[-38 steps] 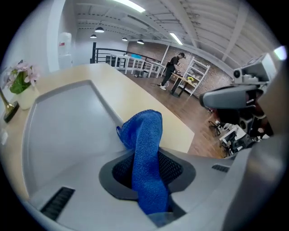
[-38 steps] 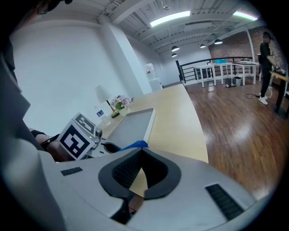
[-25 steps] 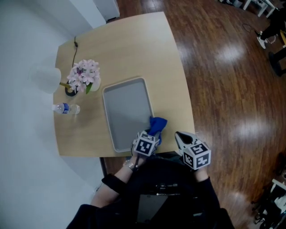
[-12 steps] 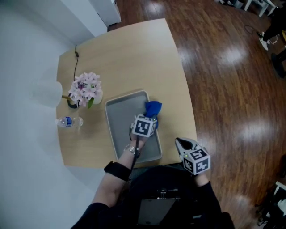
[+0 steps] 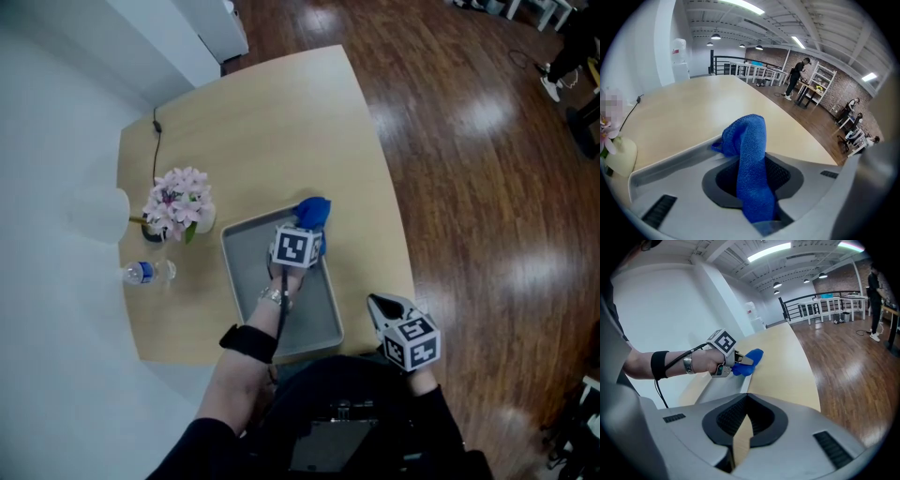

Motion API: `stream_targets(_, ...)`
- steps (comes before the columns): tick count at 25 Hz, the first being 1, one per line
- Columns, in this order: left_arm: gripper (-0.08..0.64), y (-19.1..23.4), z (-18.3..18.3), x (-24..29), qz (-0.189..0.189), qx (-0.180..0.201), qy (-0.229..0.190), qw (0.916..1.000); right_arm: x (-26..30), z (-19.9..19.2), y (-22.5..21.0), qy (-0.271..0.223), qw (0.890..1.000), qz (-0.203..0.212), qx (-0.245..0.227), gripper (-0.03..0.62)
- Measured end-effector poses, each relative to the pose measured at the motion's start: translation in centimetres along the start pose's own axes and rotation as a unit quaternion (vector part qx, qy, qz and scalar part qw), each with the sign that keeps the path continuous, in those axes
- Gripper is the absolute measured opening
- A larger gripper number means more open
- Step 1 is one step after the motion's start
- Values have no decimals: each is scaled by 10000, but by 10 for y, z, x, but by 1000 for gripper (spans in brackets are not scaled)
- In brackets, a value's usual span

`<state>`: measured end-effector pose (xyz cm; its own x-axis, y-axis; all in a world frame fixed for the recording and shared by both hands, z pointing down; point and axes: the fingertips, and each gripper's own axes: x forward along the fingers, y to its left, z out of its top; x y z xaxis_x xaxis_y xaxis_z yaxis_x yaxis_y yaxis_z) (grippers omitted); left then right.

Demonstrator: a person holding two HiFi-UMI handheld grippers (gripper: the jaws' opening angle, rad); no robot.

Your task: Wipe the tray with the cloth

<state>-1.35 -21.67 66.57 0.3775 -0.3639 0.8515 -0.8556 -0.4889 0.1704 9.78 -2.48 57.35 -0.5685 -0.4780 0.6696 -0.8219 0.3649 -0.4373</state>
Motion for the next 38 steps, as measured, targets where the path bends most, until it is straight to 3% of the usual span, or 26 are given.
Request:
stream_targets(9, 123, 11, 19, 1, -96, 233, 108, 9996, 5, 0, 5, 17, 10000, -41, 56, 5)
stream_targets(12, 121, 25, 40, -18, 202, 866, -194, 9959, 5, 0, 4, -1, 9999, -54, 113, 5)
stream_targets(14, 121, 37, 57, -25, 309, 1486, -225, 9882, 4, 2, 2, -9, 9999, -74, 144, 5)
stream_targets(18, 121, 41, 55, -10, 6, 2650, 304, 9638, 5, 4, 4, -17, 9998, -106, 149, 5)
stream_targets(21, 122, 37, 45, 3, -246, 3007, 536, 9519, 5, 2, 4, 5, 9998, -133, 176, 5)
stream_targets(26, 122, 45, 41, 4, -425, 2822, 574, 9567, 8, 0, 0, -24, 9994, -209, 269, 5)
stream_targets(31, 123, 73, 17, -3, -284, 2475, 673, 9661, 9, -2, 1, -3, 9993, -260, 265, 5)
stream_targets(38, 126, 119, -8, -26, 51, 2222, 710, 9724, 18, 0, 12, 116, 9996, -198, 151, 5)
